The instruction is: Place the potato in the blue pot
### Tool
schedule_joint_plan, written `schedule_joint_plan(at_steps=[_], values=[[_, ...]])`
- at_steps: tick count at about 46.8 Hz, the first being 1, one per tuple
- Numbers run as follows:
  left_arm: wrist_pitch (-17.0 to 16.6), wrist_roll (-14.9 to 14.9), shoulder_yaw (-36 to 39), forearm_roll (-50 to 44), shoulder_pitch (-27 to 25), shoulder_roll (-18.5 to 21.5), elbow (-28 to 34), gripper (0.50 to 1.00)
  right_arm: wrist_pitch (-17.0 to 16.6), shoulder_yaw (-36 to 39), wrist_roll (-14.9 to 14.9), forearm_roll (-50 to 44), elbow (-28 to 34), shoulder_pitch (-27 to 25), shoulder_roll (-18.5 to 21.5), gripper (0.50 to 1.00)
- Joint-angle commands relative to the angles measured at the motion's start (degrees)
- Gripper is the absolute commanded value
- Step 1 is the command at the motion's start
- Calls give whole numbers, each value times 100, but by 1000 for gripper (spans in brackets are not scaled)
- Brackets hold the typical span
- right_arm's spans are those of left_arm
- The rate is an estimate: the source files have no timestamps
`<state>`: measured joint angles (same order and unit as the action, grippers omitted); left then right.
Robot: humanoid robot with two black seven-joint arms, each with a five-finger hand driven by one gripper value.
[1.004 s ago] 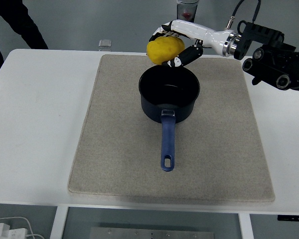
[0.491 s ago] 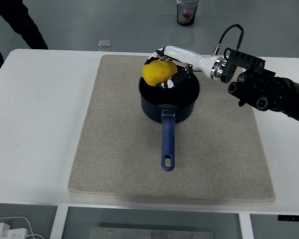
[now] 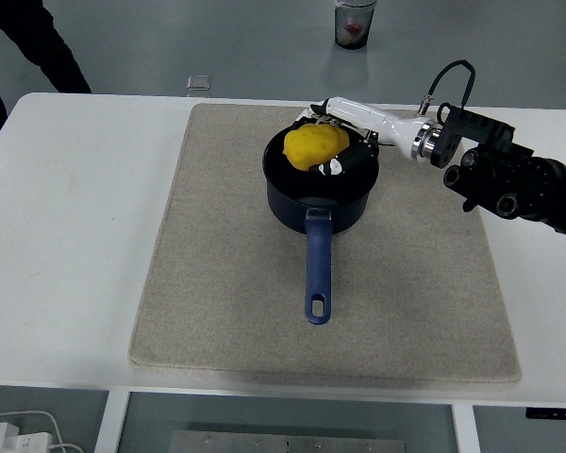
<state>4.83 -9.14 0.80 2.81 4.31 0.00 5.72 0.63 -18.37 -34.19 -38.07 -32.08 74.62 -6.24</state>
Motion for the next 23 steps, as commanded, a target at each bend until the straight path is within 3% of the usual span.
schedule_joint_plan(at_steps=[1,3,4,8,23], values=[[0,0,-1,0,0,0,-1,996,-10,0,-9,63,0,0,-26,500],[0,0,-1,0,0,0,-1,996,-2,17,-18,89,0,0,-44,748],[0,0,-1,0,0,0,-1,996,-2,26,-18,89,0,0,-44,825],[0,0,-1,0,0,0,-1,996,7,44,-9,89,0,0,-52,913],[0,0,-1,0,0,0,-1,996,7,79,-9,98,-9,0,-114,930]])
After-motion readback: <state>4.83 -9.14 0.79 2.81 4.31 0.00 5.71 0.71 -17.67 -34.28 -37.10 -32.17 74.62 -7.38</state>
